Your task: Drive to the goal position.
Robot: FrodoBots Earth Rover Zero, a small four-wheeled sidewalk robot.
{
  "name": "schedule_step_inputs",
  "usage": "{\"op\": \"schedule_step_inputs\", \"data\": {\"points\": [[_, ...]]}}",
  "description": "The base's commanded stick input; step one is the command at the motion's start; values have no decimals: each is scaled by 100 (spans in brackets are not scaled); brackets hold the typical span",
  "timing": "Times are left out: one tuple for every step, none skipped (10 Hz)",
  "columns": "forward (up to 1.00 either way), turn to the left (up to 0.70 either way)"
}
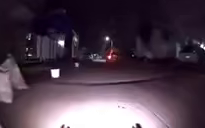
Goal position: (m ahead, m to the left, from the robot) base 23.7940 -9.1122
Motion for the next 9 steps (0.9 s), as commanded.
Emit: {"op": "schedule_step_inputs", "data": {"points": [[85, 0], [85, 0], [85, 0], [85, 0], [85, 0], [85, 0], [85, 0], [85, 0], [85, 0]]}}
